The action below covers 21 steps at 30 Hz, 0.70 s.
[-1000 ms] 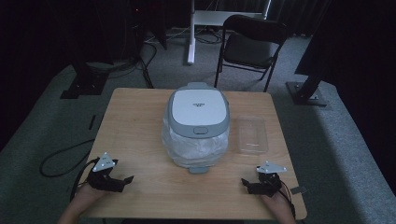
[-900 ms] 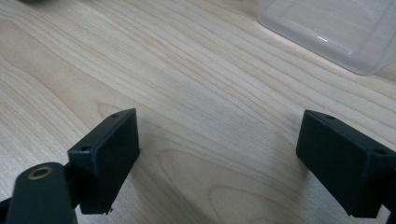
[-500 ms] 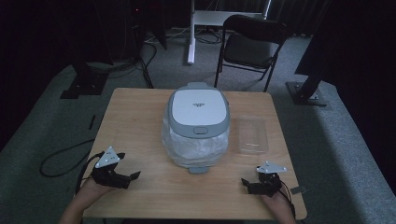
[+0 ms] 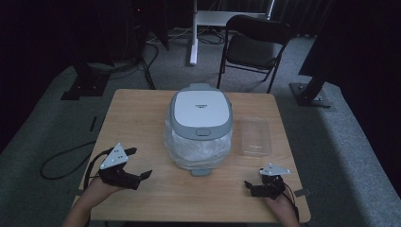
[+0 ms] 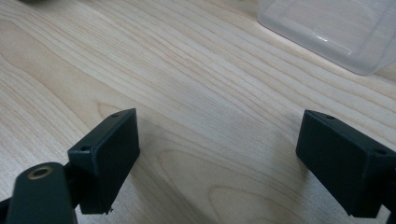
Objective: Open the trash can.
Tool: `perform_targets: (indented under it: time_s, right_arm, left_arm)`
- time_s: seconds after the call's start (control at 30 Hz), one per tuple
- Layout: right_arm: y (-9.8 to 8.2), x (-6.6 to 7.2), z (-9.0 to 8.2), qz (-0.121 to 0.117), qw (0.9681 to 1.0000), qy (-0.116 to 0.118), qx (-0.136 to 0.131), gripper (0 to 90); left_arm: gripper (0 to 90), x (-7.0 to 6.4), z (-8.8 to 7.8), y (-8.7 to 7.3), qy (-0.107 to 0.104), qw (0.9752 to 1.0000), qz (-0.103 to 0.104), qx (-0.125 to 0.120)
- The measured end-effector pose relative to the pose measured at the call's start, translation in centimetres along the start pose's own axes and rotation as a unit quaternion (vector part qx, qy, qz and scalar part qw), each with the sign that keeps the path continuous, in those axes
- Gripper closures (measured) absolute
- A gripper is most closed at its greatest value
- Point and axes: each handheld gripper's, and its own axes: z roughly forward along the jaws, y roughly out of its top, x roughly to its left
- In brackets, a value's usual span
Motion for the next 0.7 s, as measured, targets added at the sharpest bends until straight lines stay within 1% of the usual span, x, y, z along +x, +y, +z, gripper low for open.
perform_targets:
  time_s: [0.03, 0.07, 0.1, 0.17, 0.2, 0.23, 0.27, 0.33, 0.4, 0.47, 0.53, 0.63, 0.7]
  right_arm:
    - [0.0, 0.0, 0.0, 0.0, 1.0, 0.0, 0.0, 12.8]
    - [0.0, 0.0, 0.0, 0.0, 1.0, 0.0, 0.0, 12.9]
    - [0.0, 0.0, 0.0, 0.0, 1.0, 0.0, 0.0, 12.9]
    - [0.0, 0.0, 0.0, 0.0, 1.0, -0.001, 0.0, 13.1]
    - [0.0, 0.0, 0.0, 0.0, 1.0, -0.001, 0.0, 13.1]
    - [0.0, 0.0, 0.0, 0.001, 1.0, -0.001, 0.0, 13.2]
    - [0.0, 0.0, 0.0, 0.0, 1.0, -0.001, -0.001, 13.2]
    - [0.0, 0.0, 0.0, 0.0, 1.0, -0.001, 0.0, 13.3]
    - [0.0, 0.0, 0.0, 0.0, 1.0, -0.001, -0.001, 13.4]
    - [0.0, 0.0, 0.0, 0.001, 1.0, -0.001, -0.001, 13.4]
    - [0.0, 0.0, 0.0, 0.001, 1.0, -0.001, -0.001, 13.5]
    - [0.0, 0.0, 0.0, 0.001, 1.0, -0.002, -0.001, 13.9]
    - [0.0, 0.0, 0.0, 0.001, 1.0, -0.002, -0.002, 13.9]
  left_arm:
    - [4.6, 0.0, 0.0, 0.4, -0.004, 1.0, -0.002, -0.007]
    - [4.6, 0.0, 0.0, 0.4, -0.004, 1.0, -0.002, -0.007]
    - [4.6, 0.0, 0.0, 1.1, -0.015, 0.9997, -0.004, -0.017]
    - [4.6, -0.2, 0.2, 1.9, -0.02, 0.9996, 0.003, -0.018]
    - [4.6, -0.2, 0.2, 1.9, -0.02, 0.9996, 0.003, -0.018]
    - [4.6, -0.4, 0.3, 2.4, -0.022, 0.9995, 0.009, -0.02]
    - [4.7, -0.7, 0.5, 3.1, -0.027, 0.9992, 0.018, -0.022]
    - [4.7, -0.9, 0.7, 3.6, -0.028, 0.999, 0.023, -0.028]
    - [4.7, -1.1, 0.7, 4.3, -0.04, 0.9982, 0.024, -0.038]
    - [6.9, -1.2, 0.7, 4.9, -0.047, 0.9973, 0.027, -0.05]
    - [6.9, -1.2, 0.7, 5.4, -0.059, 0.9963, 0.027, -0.056]
    - [6.9, -1.0, 0.9, 6.2, -0.067, 0.9948, 0.022, -0.074]
    - [7.2, -1.0, 0.9, 6.8, -0.068, 0.994, 0.019, -0.084]
